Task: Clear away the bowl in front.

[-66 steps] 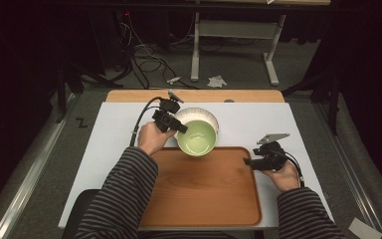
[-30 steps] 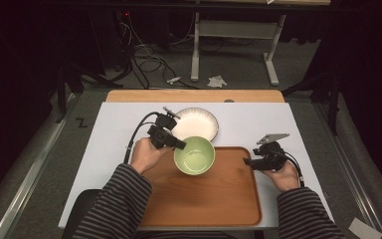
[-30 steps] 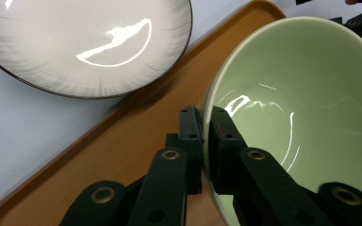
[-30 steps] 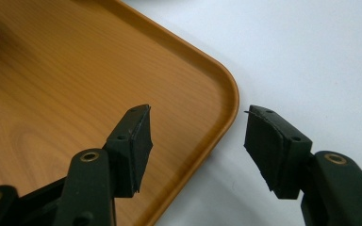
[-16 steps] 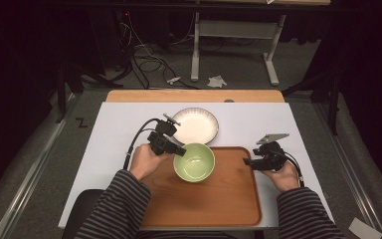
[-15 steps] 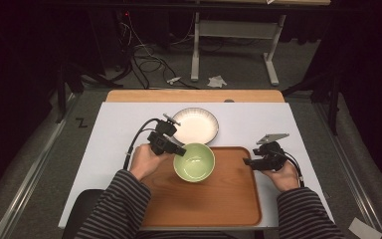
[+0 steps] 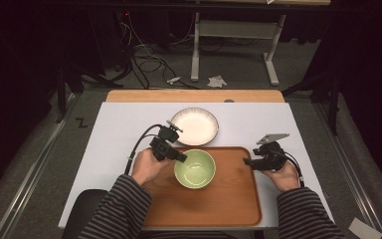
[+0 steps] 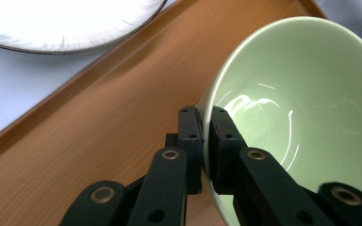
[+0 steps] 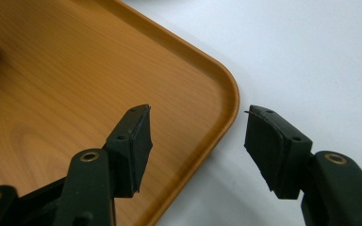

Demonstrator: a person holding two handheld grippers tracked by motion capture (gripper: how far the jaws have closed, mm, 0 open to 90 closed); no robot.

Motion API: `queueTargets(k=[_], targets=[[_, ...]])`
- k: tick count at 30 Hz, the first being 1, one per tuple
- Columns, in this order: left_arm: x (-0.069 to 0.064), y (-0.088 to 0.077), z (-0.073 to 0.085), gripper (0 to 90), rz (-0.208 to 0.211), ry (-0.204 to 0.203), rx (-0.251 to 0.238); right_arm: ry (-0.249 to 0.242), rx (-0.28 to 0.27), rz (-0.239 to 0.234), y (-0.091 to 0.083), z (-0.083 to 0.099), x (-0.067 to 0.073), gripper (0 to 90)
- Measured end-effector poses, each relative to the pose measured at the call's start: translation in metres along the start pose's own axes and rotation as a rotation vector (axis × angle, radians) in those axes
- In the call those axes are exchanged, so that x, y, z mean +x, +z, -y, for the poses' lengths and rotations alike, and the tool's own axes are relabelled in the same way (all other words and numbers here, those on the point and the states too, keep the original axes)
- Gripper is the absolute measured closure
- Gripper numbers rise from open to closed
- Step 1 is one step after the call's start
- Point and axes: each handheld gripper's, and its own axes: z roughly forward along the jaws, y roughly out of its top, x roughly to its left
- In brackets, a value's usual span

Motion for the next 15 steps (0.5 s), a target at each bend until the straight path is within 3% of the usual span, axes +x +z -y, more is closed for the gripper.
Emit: queueTargets(k=[15], targets=[[-0.0015,0.0097,0.0014,85.5,-0.012,0.001,0.023,0.002,-0.002,-0.003,0.0,0.0001,-0.0002,43.0]])
